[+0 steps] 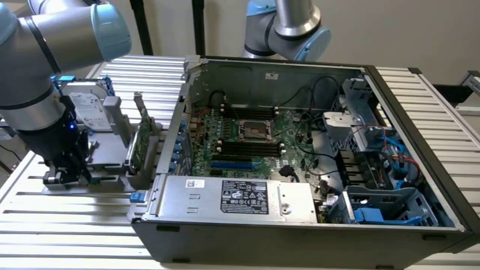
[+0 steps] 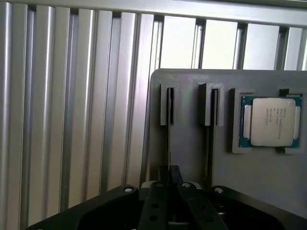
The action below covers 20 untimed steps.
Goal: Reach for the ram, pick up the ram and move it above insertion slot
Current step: 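Pick up the ram and move it above insertion slot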
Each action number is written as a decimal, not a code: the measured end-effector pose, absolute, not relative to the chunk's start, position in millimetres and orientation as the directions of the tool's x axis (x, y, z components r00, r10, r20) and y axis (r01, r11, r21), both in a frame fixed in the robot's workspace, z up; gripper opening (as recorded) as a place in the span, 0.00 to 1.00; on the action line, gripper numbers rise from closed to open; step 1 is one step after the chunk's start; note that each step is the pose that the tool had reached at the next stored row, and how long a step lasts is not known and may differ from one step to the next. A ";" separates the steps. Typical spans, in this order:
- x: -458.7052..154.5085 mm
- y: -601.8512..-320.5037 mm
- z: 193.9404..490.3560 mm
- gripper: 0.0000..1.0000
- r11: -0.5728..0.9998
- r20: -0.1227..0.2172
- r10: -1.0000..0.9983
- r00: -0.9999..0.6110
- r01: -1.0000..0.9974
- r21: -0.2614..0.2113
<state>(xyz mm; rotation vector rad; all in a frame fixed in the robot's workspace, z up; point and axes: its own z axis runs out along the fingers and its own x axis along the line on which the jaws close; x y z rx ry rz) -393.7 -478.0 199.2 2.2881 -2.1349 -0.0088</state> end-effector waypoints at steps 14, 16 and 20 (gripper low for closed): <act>-392.5 -478.0 202.5 0.13 -0.061 0.001 -0.998 0.061 -0.998 0.013; -392.5 -478.0 204.6 0.13 -0.061 0.001 -0.998 0.061 -0.998 0.013; -392.3 -477.9 208.7 0.13 -0.061 0.001 -0.998 0.061 -0.998 0.013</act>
